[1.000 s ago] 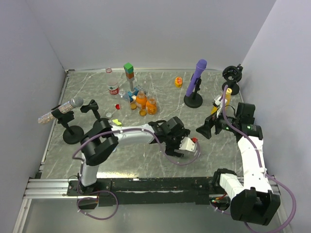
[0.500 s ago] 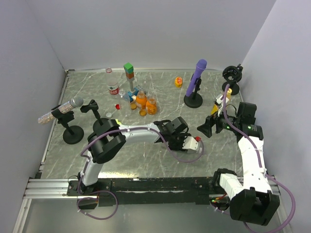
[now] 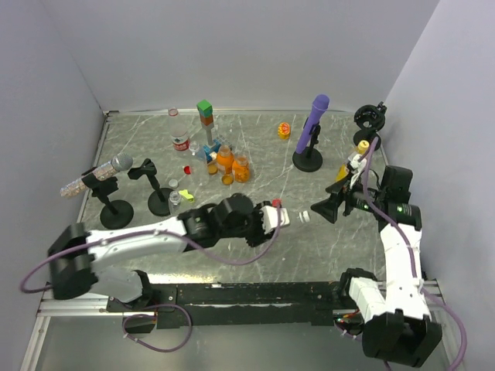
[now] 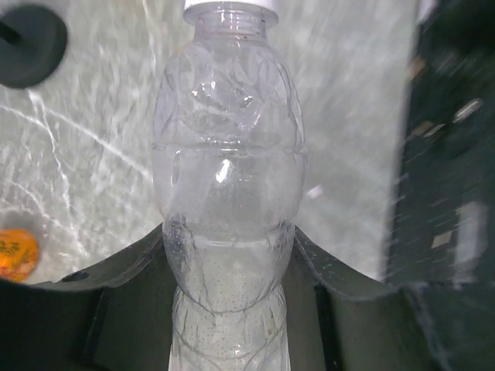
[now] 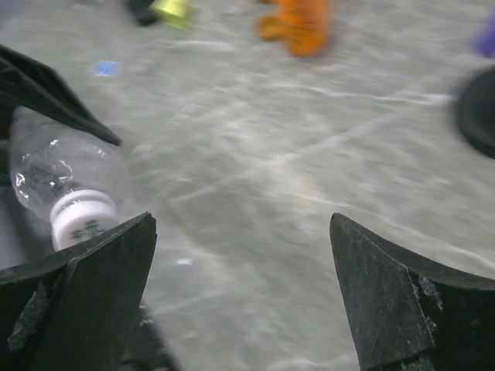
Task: Unscrew the bottle caps
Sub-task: Pick up the plastic bottle at the corner of the board.
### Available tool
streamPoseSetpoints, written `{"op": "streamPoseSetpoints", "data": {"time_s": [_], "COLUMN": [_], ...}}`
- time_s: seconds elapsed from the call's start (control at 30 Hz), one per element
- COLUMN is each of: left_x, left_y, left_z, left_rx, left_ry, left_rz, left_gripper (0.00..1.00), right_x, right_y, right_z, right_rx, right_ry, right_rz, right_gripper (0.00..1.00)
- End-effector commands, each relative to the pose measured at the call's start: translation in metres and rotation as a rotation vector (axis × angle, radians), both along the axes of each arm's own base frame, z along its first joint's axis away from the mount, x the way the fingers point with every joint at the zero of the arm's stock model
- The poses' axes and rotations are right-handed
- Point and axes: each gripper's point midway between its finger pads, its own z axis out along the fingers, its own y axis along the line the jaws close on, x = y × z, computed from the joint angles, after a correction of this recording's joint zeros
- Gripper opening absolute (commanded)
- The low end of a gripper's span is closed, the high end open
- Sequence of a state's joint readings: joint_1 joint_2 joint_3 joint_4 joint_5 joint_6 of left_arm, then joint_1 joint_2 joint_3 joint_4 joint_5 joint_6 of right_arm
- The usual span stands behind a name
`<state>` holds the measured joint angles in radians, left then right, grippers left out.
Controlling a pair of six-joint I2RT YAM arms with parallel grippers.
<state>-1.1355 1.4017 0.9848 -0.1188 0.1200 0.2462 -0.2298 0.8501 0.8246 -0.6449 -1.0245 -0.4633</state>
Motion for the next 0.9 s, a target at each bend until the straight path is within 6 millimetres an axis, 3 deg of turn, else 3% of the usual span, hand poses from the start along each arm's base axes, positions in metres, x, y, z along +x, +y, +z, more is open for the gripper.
{"op": "streamPoseSetpoints", "data": {"time_s": [0.0, 0.1, 0.2, 0.3, 0.37, 0.47, 0.67, 0.87], "left_x": [-0.021, -0.025, -0.028, -0.03, -0.029, -0.03, -0.03, -0.033], "left_y": [0.006, 0.016, 0.023, 0.025, 0.024, 0.021, 0.022, 0.024], "left_z": [0.023, 0.023, 0.009, -0.002, -0.003, 0.003, 0.011, 0.021], "left_rx": [-0.162, -0.198, -0.169, -0.122, -0.104, -0.116, -0.155, -0.207], "left_ry": [0.127, 0.19, 0.187, 0.178, 0.171, 0.163, 0.148, 0.119], "left_rz": [0.181, 0.273, 0.334, 0.376, 0.401, 0.403, 0.391, 0.372], "left_gripper": [0.2, 0.2, 0.2, 0.19, 0.2, 0.19, 0.19, 0.19], "right_x": [-0.048, -0.075, -0.085, -0.078, -0.071, -0.079, -0.076, -0.079], "right_y": [0.044, 0.062, 0.071, 0.071, 0.074, 0.083, 0.085, 0.093], "right_z": [0.047, 0.064, 0.056, 0.023, 0.014, 0.012, 0.003, 0.01], "right_rx": [0.213, 0.26, 0.231, 0.059, -0.025, -0.003, 0.017, 0.076], "right_ry": [0.038, 0.188, 0.327, 0.36, 0.294, 0.366, 0.457, 0.515], "right_rz": [0.344, 0.47, 0.503, 0.42, 0.369, 0.398, 0.39, 0.432], "right_gripper": [0.99, 0.99, 0.99, 0.99, 0.99, 0.97, 0.93, 0.89]}}
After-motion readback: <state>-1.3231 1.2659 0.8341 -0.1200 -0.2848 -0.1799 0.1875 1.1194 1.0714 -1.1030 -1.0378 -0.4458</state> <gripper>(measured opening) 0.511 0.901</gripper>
